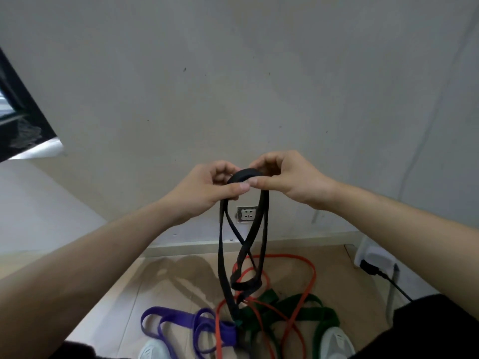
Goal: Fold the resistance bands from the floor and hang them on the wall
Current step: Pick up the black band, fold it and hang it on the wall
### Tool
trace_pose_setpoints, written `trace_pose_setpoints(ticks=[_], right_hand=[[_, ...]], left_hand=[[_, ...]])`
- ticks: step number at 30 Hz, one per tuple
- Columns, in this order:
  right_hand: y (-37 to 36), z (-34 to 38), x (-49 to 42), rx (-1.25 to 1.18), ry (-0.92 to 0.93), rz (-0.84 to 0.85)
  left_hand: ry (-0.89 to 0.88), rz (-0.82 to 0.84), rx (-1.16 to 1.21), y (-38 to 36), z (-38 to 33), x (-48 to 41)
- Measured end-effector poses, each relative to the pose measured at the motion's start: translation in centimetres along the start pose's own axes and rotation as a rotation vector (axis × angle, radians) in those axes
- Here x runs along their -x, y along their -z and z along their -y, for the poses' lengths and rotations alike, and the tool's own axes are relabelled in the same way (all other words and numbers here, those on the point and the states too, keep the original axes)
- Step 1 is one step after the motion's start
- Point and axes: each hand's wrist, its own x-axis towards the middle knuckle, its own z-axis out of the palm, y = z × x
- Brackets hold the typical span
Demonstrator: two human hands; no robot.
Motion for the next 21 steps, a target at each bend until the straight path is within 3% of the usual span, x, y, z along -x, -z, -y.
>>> trace_pose_setpoints(ticks=[6,14,21], right_hand=[[0.7,1.2,0.0,-0.063,0.067,-0.130],[4.0,0.9,-0.3,-0.316,0.068,-0.361],[4.9,-2.0,0.0,-0.125,-0.069,-0.133]], left_hand=[[0.030,0.103,-0.109,-0.1,1.8,0.1],[0.112,0.080,-0.103,0.2,3.4,0.2],[0.073,-0.131,0.050,2.0,1.9,0.0]])
